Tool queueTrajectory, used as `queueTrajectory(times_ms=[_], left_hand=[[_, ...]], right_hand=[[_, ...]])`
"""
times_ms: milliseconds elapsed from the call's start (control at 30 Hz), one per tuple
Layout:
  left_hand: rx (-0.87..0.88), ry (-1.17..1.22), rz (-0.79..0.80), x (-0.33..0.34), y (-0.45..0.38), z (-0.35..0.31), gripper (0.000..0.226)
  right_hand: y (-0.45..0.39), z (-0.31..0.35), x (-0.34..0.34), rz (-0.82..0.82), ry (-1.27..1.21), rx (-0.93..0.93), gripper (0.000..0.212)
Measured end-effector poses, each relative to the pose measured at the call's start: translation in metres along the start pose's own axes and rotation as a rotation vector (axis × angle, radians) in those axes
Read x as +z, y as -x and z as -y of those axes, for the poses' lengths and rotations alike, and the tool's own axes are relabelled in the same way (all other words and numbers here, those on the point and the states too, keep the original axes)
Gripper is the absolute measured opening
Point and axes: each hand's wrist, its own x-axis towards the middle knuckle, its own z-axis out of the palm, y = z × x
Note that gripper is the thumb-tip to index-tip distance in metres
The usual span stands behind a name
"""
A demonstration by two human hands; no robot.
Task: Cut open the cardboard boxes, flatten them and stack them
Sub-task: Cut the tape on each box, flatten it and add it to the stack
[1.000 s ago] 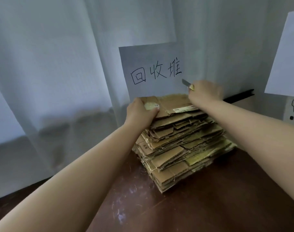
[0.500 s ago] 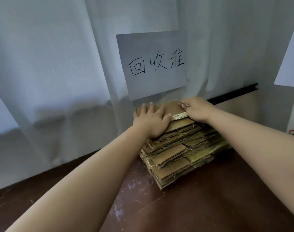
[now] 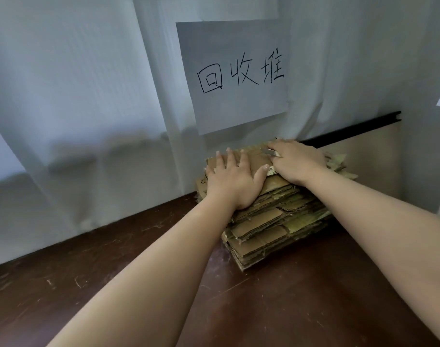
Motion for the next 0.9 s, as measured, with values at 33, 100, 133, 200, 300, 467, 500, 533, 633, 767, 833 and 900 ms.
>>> queueTrajectory(times_ms=[33,100,133,200,300,467,500,533,633,767,833,900], left_hand=[[0.002,-0.003,-0.003,0.0,0.0,-0.001,0.078],[0.008,-0.018,-0.012,0.002,0.0,-0.001,0.077],[0.009,-0.024,-0.017,0.002,0.0,0.0,0.077],[0.007,-0.03,-0.026,0.005,-0.001,0.001,0.076],[0.005,-0.035,-0.037,0.009,0.001,0.002,0.075],[0.016,-0.038,-0.039,0.005,0.004,0.0,0.074],[0.015,-0.042,-0.042,0.006,0.004,0.0,0.074],[0.011,-0.042,-0.043,0.007,0.004,0.001,0.074],[0.002,-0.026,-0.021,0.008,0.003,0.0,0.073],[-0.002,-0.024,0.001,0.006,0.003,-0.001,0.072],[-0.006,-0.034,-0.005,0.01,0.005,-0.002,0.07],[-0.006,-0.03,-0.005,0.009,0.007,-0.003,0.07]], right_hand=[[0.001,0.0,0.0,0.004,-0.001,0.0,0.045],[0.001,0.0,0.001,0.003,0.003,-0.004,0.045],[0.001,-0.001,0.001,-0.002,0.006,-0.003,0.044],[0.0,-0.001,0.003,-0.014,0.011,0.009,0.043],[0.001,-0.001,0.01,-0.034,0.029,0.026,0.042],[0.003,-0.002,0.006,-0.012,0.019,0.01,0.044],[0.003,-0.002,0.006,-0.016,0.023,0.005,0.044],[0.003,-0.003,0.008,-0.026,0.03,0.003,0.044],[0.004,-0.004,0.013,-0.05,0.033,0.017,0.044],[0.009,-0.002,0.012,-0.076,0.031,0.016,0.044],[0.013,-0.001,0.014,-0.109,0.033,0.029,0.041],[0.015,0.001,0.015,-0.124,0.029,0.024,0.043]])
